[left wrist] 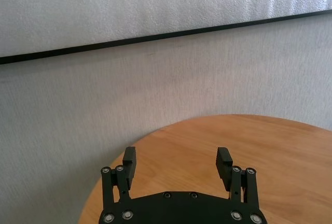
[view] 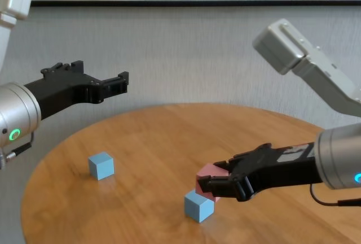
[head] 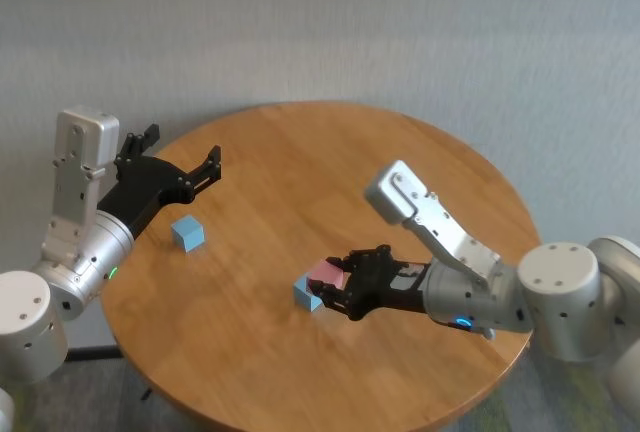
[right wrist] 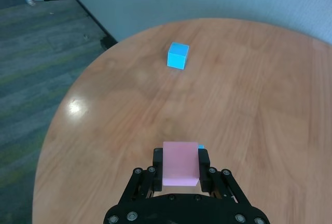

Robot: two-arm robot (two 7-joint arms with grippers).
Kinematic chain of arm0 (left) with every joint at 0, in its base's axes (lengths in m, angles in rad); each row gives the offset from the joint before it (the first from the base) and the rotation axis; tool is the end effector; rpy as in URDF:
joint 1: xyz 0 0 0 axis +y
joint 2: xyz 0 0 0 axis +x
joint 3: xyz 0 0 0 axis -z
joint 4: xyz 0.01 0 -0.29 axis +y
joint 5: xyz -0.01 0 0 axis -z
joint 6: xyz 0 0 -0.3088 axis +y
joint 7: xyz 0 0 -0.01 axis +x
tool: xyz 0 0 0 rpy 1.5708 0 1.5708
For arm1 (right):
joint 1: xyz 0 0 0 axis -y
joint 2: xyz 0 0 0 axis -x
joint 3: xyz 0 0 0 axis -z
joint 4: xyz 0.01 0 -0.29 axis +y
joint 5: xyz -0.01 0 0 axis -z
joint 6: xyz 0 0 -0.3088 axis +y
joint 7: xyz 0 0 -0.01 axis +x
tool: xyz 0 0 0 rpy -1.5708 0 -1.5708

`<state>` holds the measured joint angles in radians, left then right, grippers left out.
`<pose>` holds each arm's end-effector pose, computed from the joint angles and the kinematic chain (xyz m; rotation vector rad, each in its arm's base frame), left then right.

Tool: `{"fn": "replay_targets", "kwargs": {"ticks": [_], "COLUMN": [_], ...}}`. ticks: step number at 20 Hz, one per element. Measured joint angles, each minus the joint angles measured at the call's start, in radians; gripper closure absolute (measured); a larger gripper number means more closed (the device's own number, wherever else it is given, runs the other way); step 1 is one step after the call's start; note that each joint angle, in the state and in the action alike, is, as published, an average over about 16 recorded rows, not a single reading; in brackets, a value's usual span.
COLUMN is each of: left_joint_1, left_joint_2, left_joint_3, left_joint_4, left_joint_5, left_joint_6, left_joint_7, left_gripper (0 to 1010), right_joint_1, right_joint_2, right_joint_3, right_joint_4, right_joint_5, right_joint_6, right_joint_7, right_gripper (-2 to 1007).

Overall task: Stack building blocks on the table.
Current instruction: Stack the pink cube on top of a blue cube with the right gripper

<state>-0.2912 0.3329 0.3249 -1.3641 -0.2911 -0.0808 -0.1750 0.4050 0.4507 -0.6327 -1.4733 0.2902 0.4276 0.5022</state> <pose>0.3991 0.0227 -0.2747 0.0295 -0.1289 1.1587 0.3922 0.0280 -0.2514 -0.5168 0.0914 -0.6109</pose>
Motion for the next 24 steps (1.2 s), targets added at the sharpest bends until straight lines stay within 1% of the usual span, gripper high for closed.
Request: {"fn": "replay_targets", "kwargs": {"ticks": [4, 8, 14, 24], "left_joint_1": [0.000, 0.000, 0.000, 0.000], "left_joint_2": [0.000, 0.000, 0.000, 0.000], "left_joint_3": [0.000, 0.000, 0.000, 0.000], "left_joint_4": [0.000, 0.000, 0.000, 0.000], "left_joint_5": [0.000, 0.000, 0.000, 0.000], "left_joint_6": [0.000, 0.000, 0.000, 0.000], "left_joint_7": [0.000, 0.000, 0.000, 0.000], "left_gripper": [9, 9, 9, 9], "right_joint_1": [0.023, 0.039, 0.053, 0.063], "right_joint_2": [-0.023, -0.047, -0.075, -0.100], "right_joint_3": [-0.016, -0.021, -0.018, -0.008], "right_joint_4": [0.037, 0.072, 0.115, 0.154], "right_joint_5": [-0.032, -0.056, -0.078, -0.099], "right_joint_6": [-0.011, -0.017, -0.022, -0.023], "right_joint_7": [-0.001, -0.003, 0.000, 0.014], "right_gripper": [646, 646, 646, 646]}}
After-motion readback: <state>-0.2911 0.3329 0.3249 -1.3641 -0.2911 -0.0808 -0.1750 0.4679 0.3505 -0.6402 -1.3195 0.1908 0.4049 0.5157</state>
